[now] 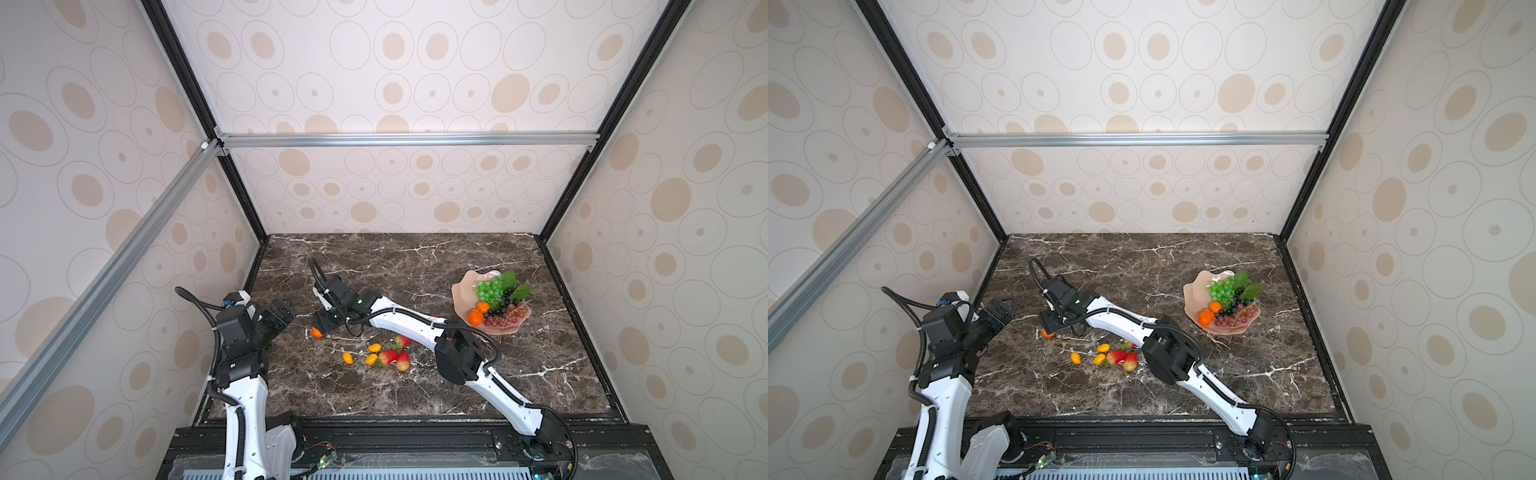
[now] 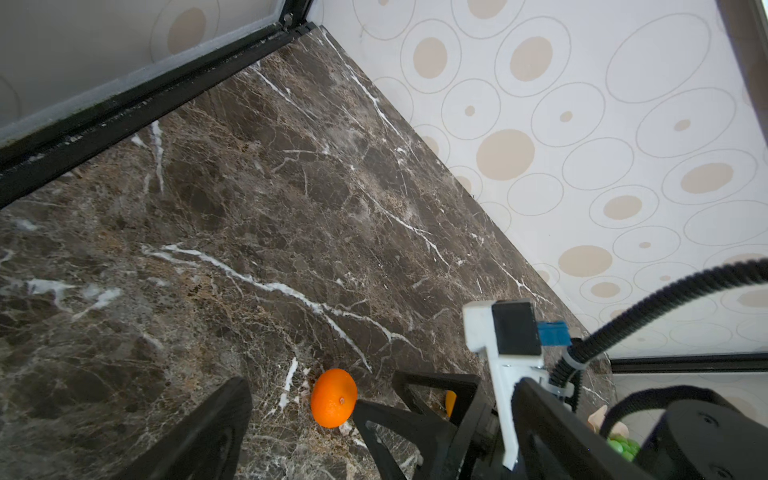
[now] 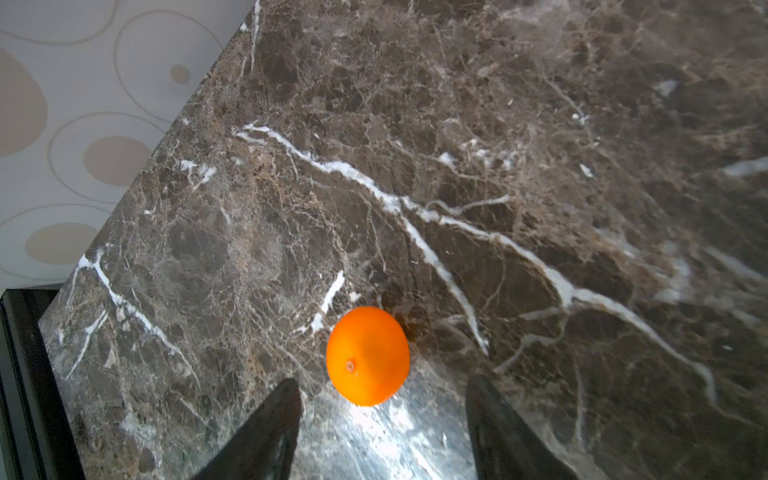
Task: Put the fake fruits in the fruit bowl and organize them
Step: 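Lower the right gripper onto the orange fruit and close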
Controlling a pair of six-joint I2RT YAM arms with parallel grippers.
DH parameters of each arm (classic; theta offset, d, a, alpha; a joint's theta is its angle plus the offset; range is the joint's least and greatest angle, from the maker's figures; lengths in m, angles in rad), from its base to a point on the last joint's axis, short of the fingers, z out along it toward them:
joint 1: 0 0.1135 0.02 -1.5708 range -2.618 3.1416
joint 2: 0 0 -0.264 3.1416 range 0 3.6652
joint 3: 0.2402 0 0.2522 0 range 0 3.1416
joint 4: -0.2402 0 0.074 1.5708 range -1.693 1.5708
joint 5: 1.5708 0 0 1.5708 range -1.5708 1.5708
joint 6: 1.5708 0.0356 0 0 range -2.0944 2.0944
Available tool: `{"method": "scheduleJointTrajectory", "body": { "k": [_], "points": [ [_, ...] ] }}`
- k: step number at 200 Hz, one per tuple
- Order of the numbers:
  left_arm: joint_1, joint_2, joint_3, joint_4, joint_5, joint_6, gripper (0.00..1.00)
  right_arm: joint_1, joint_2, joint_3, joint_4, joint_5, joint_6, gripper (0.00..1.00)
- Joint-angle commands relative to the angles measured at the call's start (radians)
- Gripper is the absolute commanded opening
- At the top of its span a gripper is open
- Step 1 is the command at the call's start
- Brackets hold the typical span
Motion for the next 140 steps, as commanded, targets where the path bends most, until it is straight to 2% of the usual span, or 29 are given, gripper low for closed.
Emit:
{"method": "scheduleJointTrajectory", "body": {
  "k": [1,78,140],
  "points": [
    [0.009,-0.010,0.006,-0.013,0.042,0.024,0.98,0.013,0.053,0.097,-0.087,-0.018,-0.015,0.66],
    [0.013,-0.016,0.006,-0.016,0.055,0.030,0.98,0.032,0.167,0.234,-0.097,-0.015,-0.042,0.65],
    [0.013,-0.004,0.008,-0.004,0.071,0.032,0.98,0.037,0.198,0.240,-0.093,0.017,-0.059,0.64]
  ]
}}
